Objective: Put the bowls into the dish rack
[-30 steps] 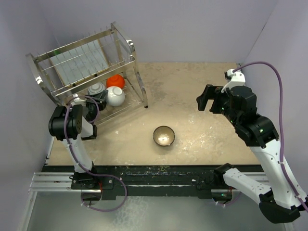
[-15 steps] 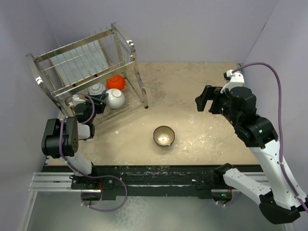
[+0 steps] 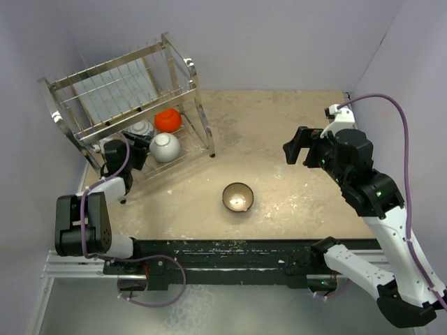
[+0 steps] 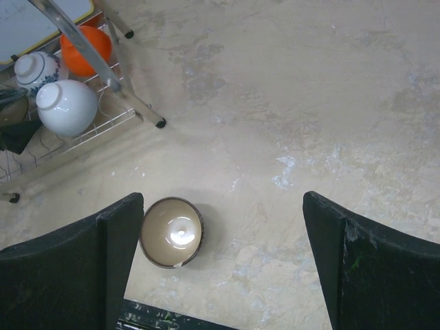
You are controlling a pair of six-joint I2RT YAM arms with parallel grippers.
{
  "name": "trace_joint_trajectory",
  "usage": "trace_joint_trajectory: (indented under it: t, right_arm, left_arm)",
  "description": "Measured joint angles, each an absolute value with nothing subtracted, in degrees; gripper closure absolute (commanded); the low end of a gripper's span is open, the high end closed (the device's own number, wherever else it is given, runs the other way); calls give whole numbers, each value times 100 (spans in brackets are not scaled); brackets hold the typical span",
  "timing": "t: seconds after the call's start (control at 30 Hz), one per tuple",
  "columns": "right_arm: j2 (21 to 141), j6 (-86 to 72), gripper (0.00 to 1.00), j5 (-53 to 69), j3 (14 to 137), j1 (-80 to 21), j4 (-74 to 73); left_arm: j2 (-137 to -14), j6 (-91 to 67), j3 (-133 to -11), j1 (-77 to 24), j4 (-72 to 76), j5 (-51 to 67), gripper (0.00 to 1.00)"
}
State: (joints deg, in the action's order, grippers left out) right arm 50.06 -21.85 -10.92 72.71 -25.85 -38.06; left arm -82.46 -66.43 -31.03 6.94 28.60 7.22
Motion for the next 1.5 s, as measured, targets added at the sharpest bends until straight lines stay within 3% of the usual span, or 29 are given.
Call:
trace_joint_trajectory:
  t: [0.5,1.2,1.5]
  right_arm:
    - [4936,-2185,1,-1072,7262,-2585,-3726]
    - [4842,-2185,1,-1068,7111,-2585,-3682]
    - [4847,-2182,1,-1059,7081,-2580,-3651]
  left_arm:
    - [-7317,-5618,-3610,506,1068,351,4]
    - [-6652,-5153,-3568,-508,1533,598,29]
    - [-7238,-5308,-3562,-784,2563,838,37]
